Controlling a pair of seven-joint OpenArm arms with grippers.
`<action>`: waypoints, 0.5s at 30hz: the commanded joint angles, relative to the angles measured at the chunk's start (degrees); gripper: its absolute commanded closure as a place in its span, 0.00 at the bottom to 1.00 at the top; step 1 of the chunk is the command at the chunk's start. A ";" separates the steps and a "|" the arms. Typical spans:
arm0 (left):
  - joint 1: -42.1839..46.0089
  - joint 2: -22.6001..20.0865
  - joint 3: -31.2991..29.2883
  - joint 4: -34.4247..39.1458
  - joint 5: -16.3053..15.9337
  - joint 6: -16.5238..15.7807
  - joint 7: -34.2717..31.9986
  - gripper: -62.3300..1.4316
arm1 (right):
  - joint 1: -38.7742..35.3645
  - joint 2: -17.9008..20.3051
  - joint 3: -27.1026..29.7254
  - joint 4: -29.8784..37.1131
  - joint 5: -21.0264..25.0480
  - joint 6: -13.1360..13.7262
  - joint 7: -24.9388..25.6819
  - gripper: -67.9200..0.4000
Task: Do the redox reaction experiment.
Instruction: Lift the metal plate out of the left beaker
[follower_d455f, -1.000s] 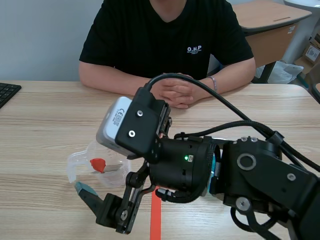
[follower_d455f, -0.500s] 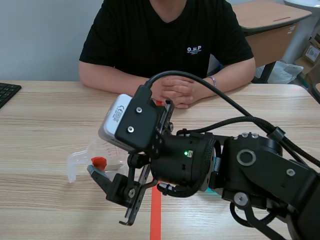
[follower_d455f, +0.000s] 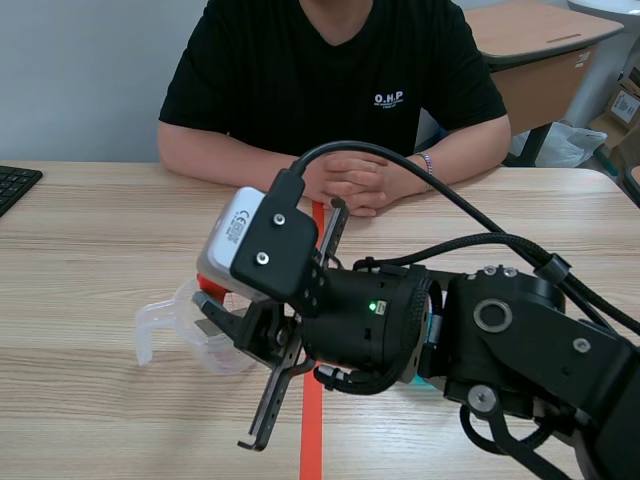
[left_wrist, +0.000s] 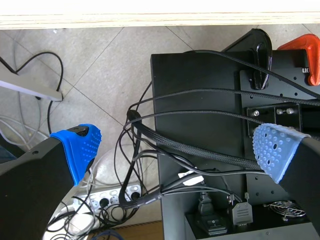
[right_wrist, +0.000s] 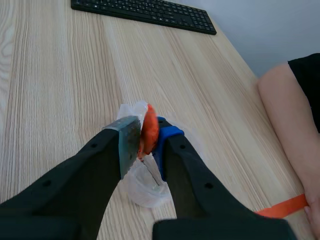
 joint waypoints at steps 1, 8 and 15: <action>0.59 -0.17 -0.17 0.87 -0.09 -0.35 -0.57 0.01 | 0.87 0.57 1.38 0.81 0.37 -0.66 1.14 0.96; 0.59 -0.17 -0.17 0.87 -0.33 -0.35 -0.57 0.41 | 0.87 0.59 5.40 1.99 0.39 -0.31 3.93 0.97; 0.59 -0.20 -0.17 0.87 -0.33 -0.35 -0.57 0.54 | 0.83 0.61 8.74 6.71 0.42 3.89 2.21 0.97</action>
